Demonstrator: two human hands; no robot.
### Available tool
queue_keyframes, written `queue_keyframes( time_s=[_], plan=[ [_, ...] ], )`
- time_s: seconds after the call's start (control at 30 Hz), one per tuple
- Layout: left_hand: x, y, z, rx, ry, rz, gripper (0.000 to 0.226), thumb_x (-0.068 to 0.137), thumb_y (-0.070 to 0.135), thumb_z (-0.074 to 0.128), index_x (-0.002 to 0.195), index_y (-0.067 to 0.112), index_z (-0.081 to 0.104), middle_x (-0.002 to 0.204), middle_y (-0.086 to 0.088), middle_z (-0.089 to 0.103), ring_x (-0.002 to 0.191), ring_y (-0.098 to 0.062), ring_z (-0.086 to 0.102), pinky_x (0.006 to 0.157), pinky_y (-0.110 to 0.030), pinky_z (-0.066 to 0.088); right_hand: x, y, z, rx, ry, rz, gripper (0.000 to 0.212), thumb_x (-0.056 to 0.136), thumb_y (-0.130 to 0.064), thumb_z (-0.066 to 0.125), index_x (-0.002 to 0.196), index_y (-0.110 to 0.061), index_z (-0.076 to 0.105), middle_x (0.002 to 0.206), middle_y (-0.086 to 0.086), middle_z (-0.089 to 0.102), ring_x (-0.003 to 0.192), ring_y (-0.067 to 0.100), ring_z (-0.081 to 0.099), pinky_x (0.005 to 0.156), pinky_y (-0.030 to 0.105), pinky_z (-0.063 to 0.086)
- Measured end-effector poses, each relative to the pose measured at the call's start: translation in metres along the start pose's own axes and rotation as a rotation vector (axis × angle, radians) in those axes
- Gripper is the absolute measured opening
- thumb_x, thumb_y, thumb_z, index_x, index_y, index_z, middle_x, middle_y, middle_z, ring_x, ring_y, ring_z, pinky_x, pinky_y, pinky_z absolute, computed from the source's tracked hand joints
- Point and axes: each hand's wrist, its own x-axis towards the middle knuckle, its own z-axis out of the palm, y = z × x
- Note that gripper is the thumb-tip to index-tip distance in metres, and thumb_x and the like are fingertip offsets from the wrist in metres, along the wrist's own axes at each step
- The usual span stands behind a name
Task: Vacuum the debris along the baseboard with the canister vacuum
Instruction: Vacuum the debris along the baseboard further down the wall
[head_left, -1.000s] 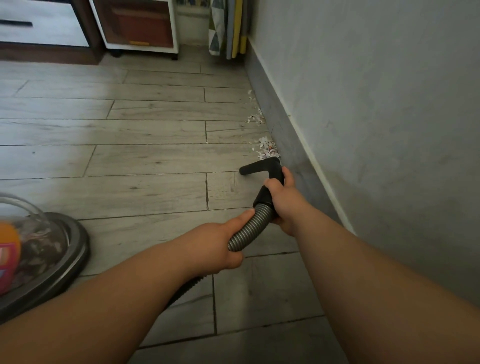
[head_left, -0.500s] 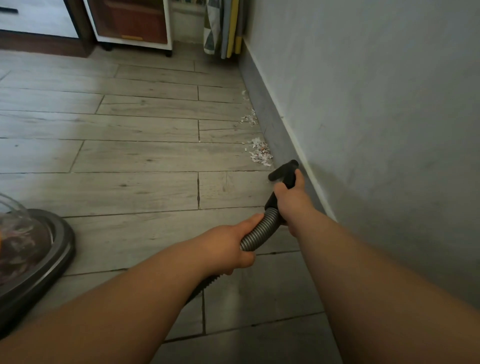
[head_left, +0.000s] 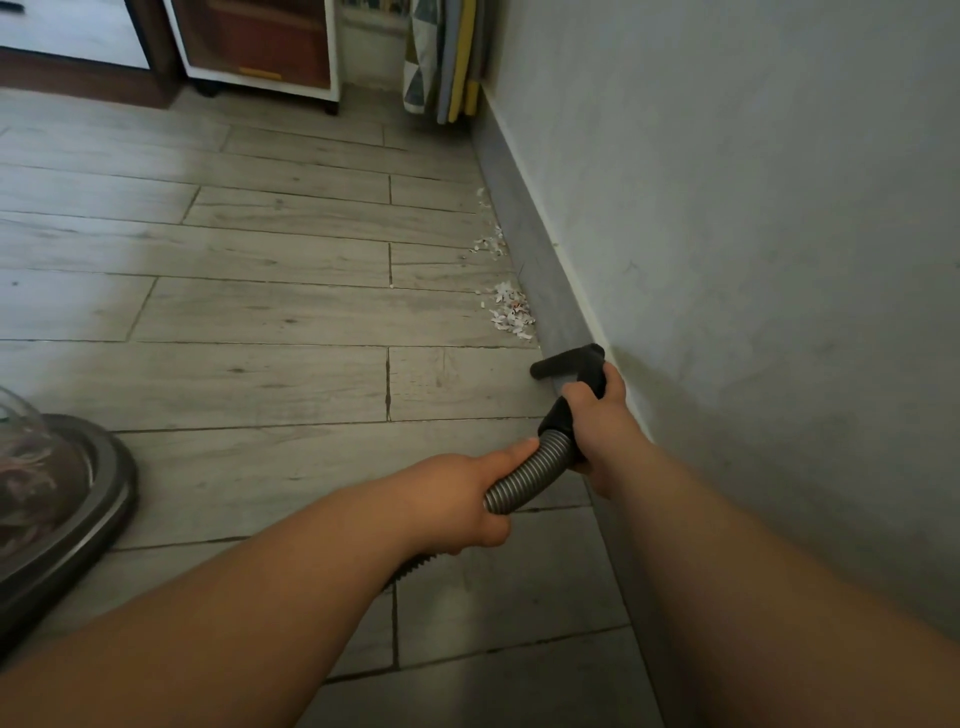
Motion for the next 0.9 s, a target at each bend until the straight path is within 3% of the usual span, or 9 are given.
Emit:
queue_keyframes(
  time_s=[0.17, 0.37, 0.7, 0.8, 0.9],
  plan=[
    [-0.008, -0.012, -0.006, -0.019, 0.009, 0.003, 0.086, 0.090, 0.032, 0.059, 0.141, 0.061, -0.004, 0.106, 0.003, 0.051, 0.069, -0.010, 0.061, 0.057, -0.016, 0.052, -0.006, -0.003, 0.014, -0.009, -0.006, -0.007, 0.070, 0.098, -0.025, 0.049, 0.151, -0.048, 0.010, 0.127, 0.010, 0.047, 0.090, 0.031, 0.061, 0.058, 0.038, 0.057],
    [-0.022, -0.020, -0.019, -0.004, 0.007, -0.014, 0.086, 0.088, 0.035, 0.060, 0.140, 0.064, -0.003, 0.099, 0.006, 0.052, 0.071, -0.013, 0.068, 0.064, -0.024, 0.058, -0.015, -0.007, 0.030, -0.042, -0.019, 0.012, 0.070, 0.096, -0.030, 0.049, 0.150, -0.050, 0.010, 0.130, 0.012, 0.048, 0.095, 0.035, 0.062, 0.061, 0.041, 0.058],
    [-0.043, -0.029, -0.030, 0.019, -0.018, -0.016, 0.088, 0.088, 0.034, 0.061, 0.139, 0.066, -0.004, 0.097, 0.008, 0.051, 0.069, -0.010, 0.067, 0.059, -0.018, 0.055, -0.029, -0.008, 0.040, -0.045, -0.156, -0.028, 0.062, 0.098, -0.028, 0.046, 0.150, -0.046, 0.018, 0.126, 0.009, 0.050, 0.078, 0.022, 0.061, 0.044, 0.026, 0.051],
    [-0.037, -0.028, -0.025, 0.036, -0.012, 0.000, 0.089, 0.088, 0.035, 0.061, 0.138, 0.067, -0.005, 0.098, 0.009, 0.050, 0.070, -0.010, 0.066, 0.058, -0.018, 0.054, -0.028, -0.005, 0.036, -0.034, -0.125, -0.015, 0.061, 0.099, -0.027, 0.045, 0.150, -0.047, 0.018, 0.119, 0.008, 0.053, 0.078, 0.023, 0.062, 0.047, 0.029, 0.052],
    [-0.027, -0.024, -0.016, 0.019, -0.004, 0.008, 0.088, 0.089, 0.034, 0.061, 0.139, 0.066, -0.004, 0.098, 0.009, 0.049, 0.069, -0.009, 0.064, 0.056, -0.016, 0.053, -0.027, -0.002, 0.030, -0.035, -0.047, -0.011, 0.062, 0.099, -0.027, 0.044, 0.150, -0.049, 0.016, 0.121, 0.007, 0.052, 0.089, 0.028, 0.062, 0.060, 0.038, 0.057]
  ],
)
